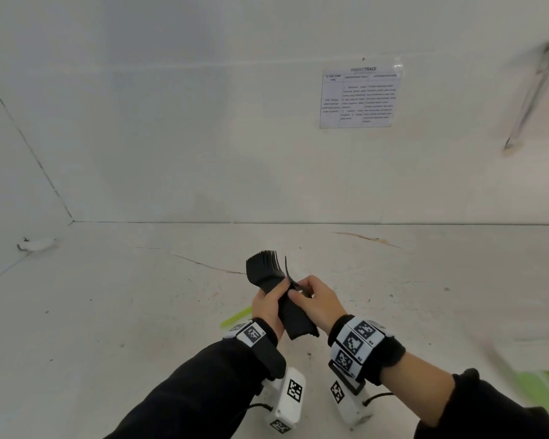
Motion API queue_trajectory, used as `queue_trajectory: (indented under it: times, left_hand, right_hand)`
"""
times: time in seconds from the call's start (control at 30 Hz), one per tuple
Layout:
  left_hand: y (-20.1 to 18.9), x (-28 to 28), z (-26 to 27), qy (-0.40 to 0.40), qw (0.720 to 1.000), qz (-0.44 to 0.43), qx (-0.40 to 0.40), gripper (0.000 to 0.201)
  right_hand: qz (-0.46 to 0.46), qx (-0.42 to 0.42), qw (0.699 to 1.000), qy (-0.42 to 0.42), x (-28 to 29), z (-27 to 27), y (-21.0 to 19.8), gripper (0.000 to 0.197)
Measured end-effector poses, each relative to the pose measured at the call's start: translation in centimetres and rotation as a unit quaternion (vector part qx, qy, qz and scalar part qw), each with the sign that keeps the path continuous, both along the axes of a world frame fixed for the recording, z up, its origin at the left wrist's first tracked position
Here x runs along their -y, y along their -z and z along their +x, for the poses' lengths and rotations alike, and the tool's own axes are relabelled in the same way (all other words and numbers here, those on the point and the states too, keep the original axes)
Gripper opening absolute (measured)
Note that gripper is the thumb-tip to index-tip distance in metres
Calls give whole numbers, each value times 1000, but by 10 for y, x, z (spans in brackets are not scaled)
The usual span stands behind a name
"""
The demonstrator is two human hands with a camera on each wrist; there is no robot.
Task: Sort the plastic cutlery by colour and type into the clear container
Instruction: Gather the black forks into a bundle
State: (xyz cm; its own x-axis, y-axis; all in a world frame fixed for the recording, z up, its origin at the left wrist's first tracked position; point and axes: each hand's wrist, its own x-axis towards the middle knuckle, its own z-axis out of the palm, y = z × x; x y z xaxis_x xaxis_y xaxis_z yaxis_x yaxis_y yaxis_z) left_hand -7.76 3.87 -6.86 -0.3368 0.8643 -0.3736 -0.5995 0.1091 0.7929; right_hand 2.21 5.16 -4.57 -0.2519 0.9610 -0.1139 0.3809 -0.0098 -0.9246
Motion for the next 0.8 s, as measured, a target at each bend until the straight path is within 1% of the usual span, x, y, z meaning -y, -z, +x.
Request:
queue_trajectory:
  times: [0.1, 0.17, 0.27, 0.33, 0.4, 0.53, 0.57, 0.67, 0.73, 0.8]
  left_hand:
    - [-1, 8, 8, -5, 1000, 7, -2, 25]
    - [1, 12, 13, -3, 1000, 11, 1, 24]
    - [2, 19, 18, 12, 1000, 6, 5, 15]
    - [2, 24, 23, 31, 999, 7, 1, 14]
    - [-2, 29, 30, 53, 998, 13, -3, 20]
    - [-5, 35, 39, 80, 997, 23, 3, 31]
    - [-5, 35, 41, 84, 996, 21, 0, 33]
    - [-5, 37, 47, 106, 994, 15, -10, 34]
    - [-9, 38, 52, 121, 992, 16, -17, 33]
    - [-10, 40, 59, 134, 991, 15, -17, 34]
  right_hand:
    - [-14, -18, 1000, -6, 7, 9, -3, 11]
    - [-20, -41, 999, 20, 9, 14, -5, 20]
    - [-2, -26, 999, 46, 9, 19, -8, 27]
    - [16, -2, 1000, 23, 14, 22, -12, 32]
    - [31, 16, 999, 11, 20, 25, -15, 31]
    - [24, -16, 997, 76, 27, 34, -14, 24]
    - [24, -10, 996, 86, 28, 37, -13, 23]
    - [36, 20, 995, 93, 33, 47, -14, 21]
    - [39, 15, 995, 94, 37, 52, -16, 22]
    - [45, 28, 994, 97, 42, 59, -19, 24]
